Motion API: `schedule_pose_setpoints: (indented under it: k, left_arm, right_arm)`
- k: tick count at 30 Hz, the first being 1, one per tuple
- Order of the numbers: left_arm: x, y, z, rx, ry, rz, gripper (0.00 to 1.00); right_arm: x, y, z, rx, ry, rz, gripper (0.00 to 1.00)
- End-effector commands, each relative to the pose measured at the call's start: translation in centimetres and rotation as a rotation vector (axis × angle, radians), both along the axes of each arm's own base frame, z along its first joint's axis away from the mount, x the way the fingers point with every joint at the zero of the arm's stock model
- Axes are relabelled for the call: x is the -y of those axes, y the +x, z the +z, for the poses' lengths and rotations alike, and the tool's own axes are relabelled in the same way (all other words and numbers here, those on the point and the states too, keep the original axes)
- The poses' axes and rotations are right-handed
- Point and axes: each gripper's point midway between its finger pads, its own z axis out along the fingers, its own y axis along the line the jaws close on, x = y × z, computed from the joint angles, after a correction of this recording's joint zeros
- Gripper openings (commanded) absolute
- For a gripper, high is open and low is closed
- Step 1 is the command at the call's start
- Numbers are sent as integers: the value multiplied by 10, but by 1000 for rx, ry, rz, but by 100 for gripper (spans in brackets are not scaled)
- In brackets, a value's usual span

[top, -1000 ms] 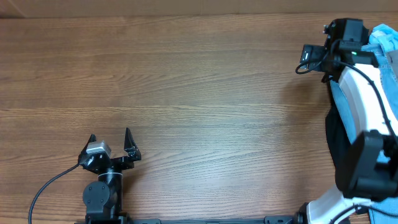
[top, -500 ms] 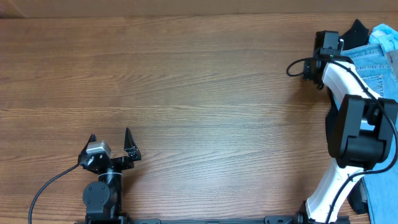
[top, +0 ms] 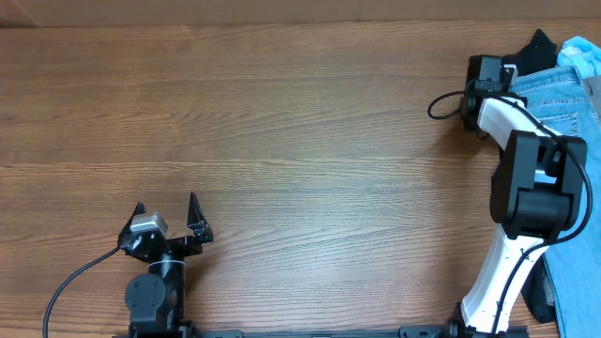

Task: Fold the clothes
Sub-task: 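Reach the right gripper to the pile and grasp the blue jeans waistband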

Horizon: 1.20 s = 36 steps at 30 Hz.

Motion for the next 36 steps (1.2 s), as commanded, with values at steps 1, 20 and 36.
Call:
schedule_pose_setpoints:
  k: [1, 20, 36]
  left_arm:
    - [-2, 0, 1, 4, 28, 8, 100]
    - [-2, 0, 1, 4, 28, 8, 100]
    - [-2, 0, 1, 4, 28, 8, 100]
  right_arm:
    - [19, 1, 5, 18, -28, -43, 73]
    - [17, 17, 17, 104, -3, -44, 25]
    - [10, 18, 32, 158, 27, -77, 4]
